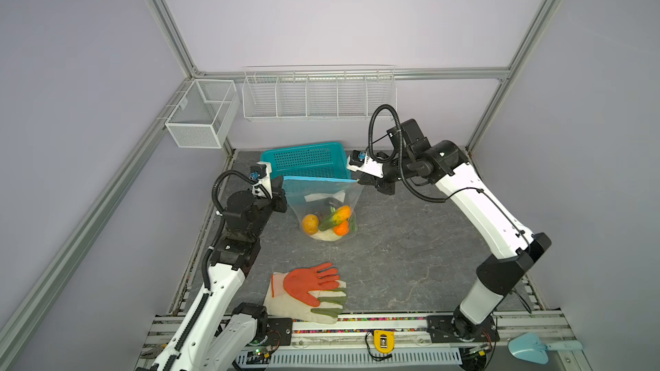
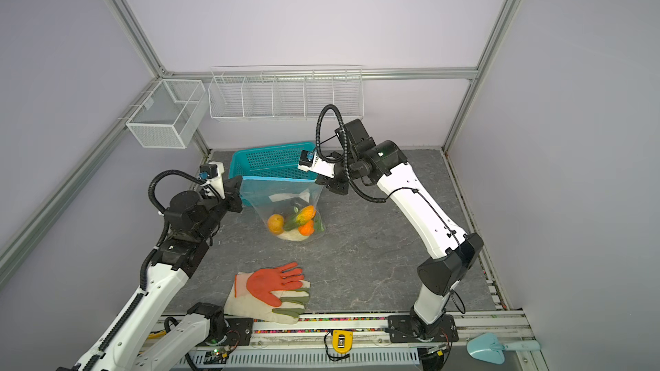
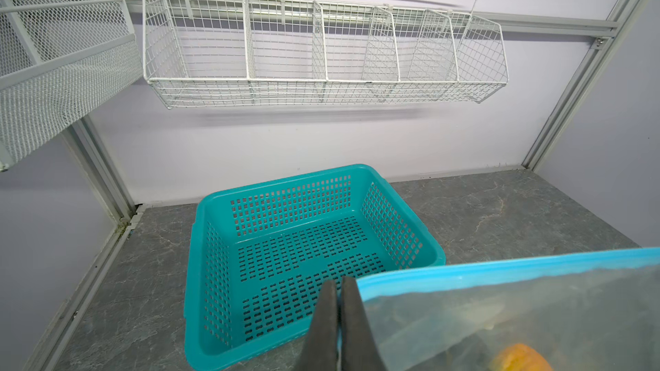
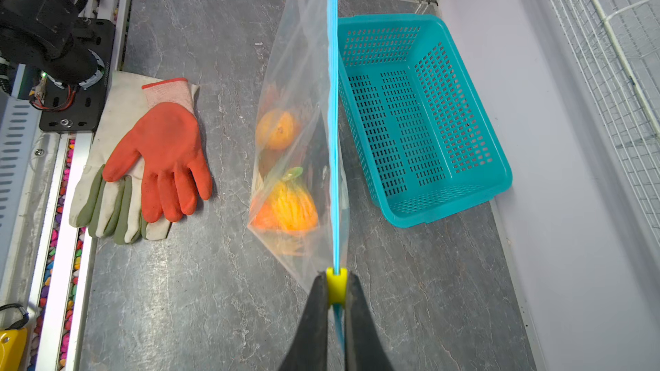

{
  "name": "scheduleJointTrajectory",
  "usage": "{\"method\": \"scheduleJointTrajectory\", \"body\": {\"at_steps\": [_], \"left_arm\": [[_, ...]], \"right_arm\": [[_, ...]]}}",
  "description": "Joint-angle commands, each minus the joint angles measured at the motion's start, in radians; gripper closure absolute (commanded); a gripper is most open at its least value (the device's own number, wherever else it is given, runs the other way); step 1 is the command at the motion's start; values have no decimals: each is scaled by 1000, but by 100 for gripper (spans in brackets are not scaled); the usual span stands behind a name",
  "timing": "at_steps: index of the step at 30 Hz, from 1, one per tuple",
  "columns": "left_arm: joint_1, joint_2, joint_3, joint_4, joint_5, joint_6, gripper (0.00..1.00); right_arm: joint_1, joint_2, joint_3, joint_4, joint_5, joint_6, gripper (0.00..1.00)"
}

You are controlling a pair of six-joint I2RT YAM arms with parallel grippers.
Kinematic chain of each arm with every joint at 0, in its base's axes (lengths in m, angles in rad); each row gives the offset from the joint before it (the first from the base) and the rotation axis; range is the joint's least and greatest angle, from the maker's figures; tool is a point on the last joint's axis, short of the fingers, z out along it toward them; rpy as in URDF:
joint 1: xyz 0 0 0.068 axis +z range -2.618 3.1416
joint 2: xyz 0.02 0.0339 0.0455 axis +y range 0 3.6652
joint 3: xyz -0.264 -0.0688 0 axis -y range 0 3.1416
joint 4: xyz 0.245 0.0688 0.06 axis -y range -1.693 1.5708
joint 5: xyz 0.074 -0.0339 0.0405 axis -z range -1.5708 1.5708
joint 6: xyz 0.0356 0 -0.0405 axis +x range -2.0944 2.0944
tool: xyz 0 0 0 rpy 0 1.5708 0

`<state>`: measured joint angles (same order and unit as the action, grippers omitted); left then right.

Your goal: Place the food in the zip-top bag and seal the zipper

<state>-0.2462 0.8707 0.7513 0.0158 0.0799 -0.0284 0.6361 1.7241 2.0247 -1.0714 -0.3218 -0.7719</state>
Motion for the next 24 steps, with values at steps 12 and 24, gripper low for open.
{"method": "scheduleJointTrajectory", "body": {"at_steps": [12, 24], "left_arm": [[-121, 62, 246, -154, 172, 44, 100], [-304, 655, 567, -65, 126, 14, 100]], "right_arm": [[87, -397, -310, 99, 269, 299, 94], [-348, -526, -715, 426, 452, 695, 94]]}}
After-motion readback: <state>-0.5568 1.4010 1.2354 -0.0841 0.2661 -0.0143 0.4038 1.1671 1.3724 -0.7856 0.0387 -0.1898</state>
